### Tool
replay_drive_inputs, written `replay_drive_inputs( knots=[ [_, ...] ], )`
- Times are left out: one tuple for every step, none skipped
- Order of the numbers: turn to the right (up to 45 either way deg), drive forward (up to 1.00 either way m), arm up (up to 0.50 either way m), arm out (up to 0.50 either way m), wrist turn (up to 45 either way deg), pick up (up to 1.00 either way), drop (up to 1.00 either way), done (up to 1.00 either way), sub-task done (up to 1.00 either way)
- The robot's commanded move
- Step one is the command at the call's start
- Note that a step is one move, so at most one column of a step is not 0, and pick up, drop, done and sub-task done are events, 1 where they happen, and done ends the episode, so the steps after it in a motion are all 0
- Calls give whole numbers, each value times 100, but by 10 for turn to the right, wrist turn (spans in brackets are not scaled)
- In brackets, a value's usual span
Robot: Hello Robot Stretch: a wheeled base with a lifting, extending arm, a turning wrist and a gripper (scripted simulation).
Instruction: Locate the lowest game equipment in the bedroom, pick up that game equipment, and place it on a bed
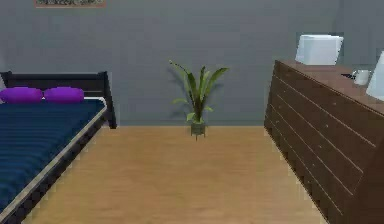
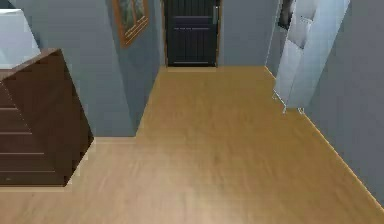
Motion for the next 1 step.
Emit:
replay_drive_inputs(
  knots=[
    [-450, 0, 0, 0, 0, 0, 0, 0, 0]
  ],
)
